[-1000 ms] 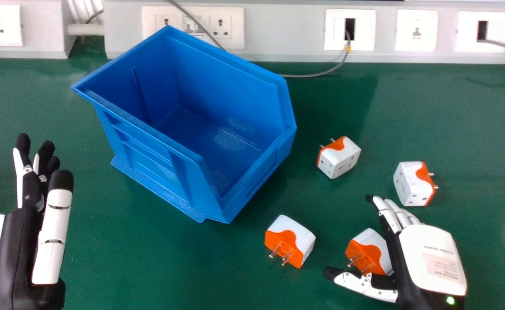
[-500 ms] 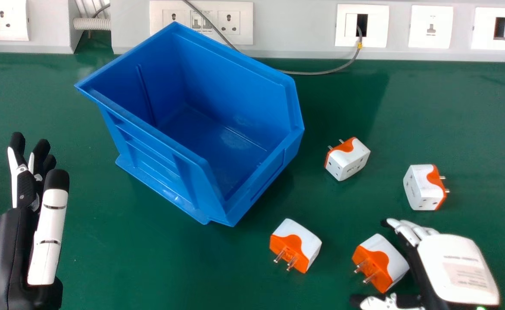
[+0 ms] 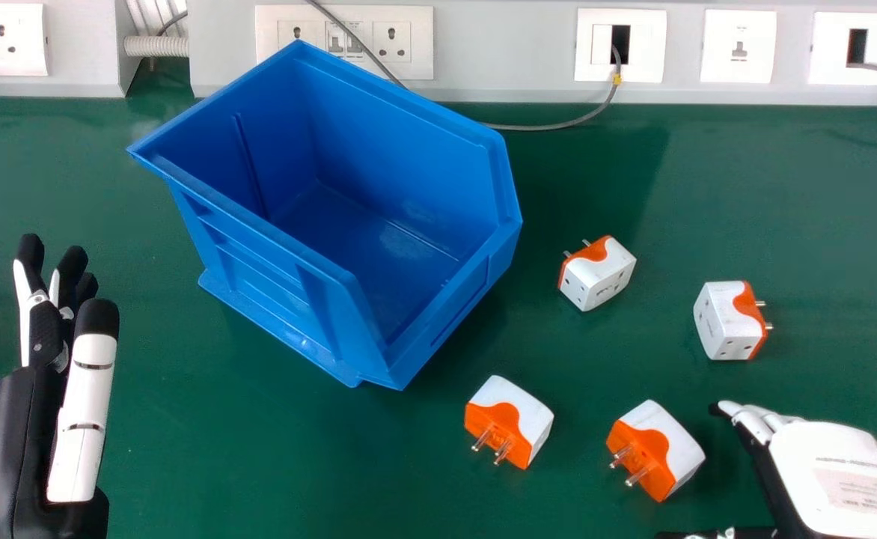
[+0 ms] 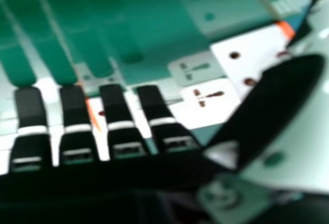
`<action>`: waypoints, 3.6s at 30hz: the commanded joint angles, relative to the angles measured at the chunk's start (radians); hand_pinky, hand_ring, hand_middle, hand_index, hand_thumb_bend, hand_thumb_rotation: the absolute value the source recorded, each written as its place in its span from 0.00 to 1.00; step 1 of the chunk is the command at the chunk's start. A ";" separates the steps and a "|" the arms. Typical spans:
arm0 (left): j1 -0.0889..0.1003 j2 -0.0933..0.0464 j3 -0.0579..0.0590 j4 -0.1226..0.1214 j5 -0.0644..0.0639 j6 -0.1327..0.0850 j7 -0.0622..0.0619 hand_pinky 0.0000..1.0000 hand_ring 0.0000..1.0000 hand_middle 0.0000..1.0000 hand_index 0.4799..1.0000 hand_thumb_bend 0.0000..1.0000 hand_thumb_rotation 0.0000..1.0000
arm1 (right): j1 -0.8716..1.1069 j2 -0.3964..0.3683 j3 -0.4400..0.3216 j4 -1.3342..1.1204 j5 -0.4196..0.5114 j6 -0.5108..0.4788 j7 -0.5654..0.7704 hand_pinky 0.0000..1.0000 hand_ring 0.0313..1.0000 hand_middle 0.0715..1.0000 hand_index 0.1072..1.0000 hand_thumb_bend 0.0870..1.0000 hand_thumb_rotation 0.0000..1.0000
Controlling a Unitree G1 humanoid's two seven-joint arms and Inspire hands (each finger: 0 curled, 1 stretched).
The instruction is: Pick all objects and put in blue box
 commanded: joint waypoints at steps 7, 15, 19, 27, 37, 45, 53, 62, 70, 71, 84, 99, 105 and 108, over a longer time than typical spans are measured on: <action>0.020 -0.004 -0.007 -0.037 0.005 -0.017 0.004 1.00 1.00 1.00 1.00 0.54 0.90 | -0.023 0.004 0.008 -0.012 -0.027 0.037 0.033 0.69 0.78 0.80 0.80 0.79 0.63; 0.019 -0.017 -0.020 -0.039 0.014 -0.016 0.012 1.00 1.00 1.00 1.00 0.56 0.90 | -0.079 0.011 0.046 -0.003 -0.045 0.054 0.061 0.70 0.78 0.80 0.80 0.79 0.69; 0.016 -0.022 -0.019 -0.027 0.022 -0.027 0.011 1.00 1.00 1.00 1.00 0.56 0.91 | -0.113 0.019 0.062 0.005 -0.047 0.070 0.091 0.71 0.79 0.81 0.81 0.79 0.71; 0.015 -0.030 -0.022 -0.034 0.030 -0.019 0.020 1.00 1.00 1.00 1.00 0.55 0.92 | -0.167 0.036 0.099 0.035 -0.061 0.093 0.119 0.72 0.80 0.82 0.82 0.79 0.73; 0.017 -0.028 -0.025 -0.035 0.027 -0.014 0.023 1.00 1.00 1.00 1.00 0.56 0.92 | -0.203 0.049 0.140 0.044 -0.075 0.104 0.144 0.76 0.82 0.84 0.83 0.79 0.76; 0.013 -0.022 -0.022 -0.032 0.021 -0.017 0.017 1.00 1.00 1.00 1.00 0.54 0.92 | -0.190 0.049 0.170 0.035 -0.087 0.081 0.143 0.76 0.82 0.84 0.84 0.80 0.77; 0.009 -0.019 -0.020 -0.034 0.028 -0.015 0.021 1.00 1.00 1.00 1.00 0.54 0.93 | -0.132 0.013 0.207 -0.030 -0.097 0.042 0.153 0.76 0.82 0.84 0.84 0.79 0.78; 0.006 -0.018 -0.024 -0.044 0.032 0.003 0.026 1.00 1.00 1.00 1.00 0.53 0.93 | -0.124 0.010 0.230 -0.047 -0.096 0.039 0.164 0.76 0.83 0.84 0.85 0.79 0.80; 0.016 -0.025 -0.029 -0.057 0.030 0.013 0.027 1.00 1.00 1.00 1.00 0.56 0.94 | -0.199 0.036 0.249 -0.010 -0.106 0.059 0.196 0.78 0.84 0.85 0.87 0.77 0.82; 0.017 -0.026 -0.029 -0.056 0.028 0.011 0.026 1.00 1.00 1.00 1.00 0.56 0.93 | -0.209 0.041 0.252 -0.004 -0.107 0.060 0.200 0.78 0.84 0.86 0.87 0.77 0.82; 0.027 -0.031 -0.031 -0.054 0.032 0.004 0.025 1.00 1.00 1.00 1.00 0.56 0.93 | -0.322 0.104 0.279 0.083 -0.125 0.083 0.238 0.82 0.86 0.87 0.88 0.77 0.81; 0.025 -0.024 -0.025 -0.039 0.020 -0.014 0.017 1.00 1.00 1.00 1.00 0.55 0.92 | -0.433 0.151 0.305 0.232 -0.136 0.088 0.210 0.81 0.85 0.86 0.86 0.71 0.78; 0.015 -0.011 -0.011 -0.044 0.005 -0.010 0.007 1.00 1.00 1.00 1.00 0.54 0.92 | -0.487 0.180 0.218 0.303 0.069 0.005 0.264 0.64 0.68 0.72 0.73 0.56 0.70; 0.012 -0.002 -0.004 -0.048 -0.016 0.001 -0.007 1.00 1.00 1.00 1.00 0.54 0.92 | -0.498 0.180 0.208 0.318 0.089 -0.019 0.232 0.64 0.68 0.72 0.73 0.56 0.70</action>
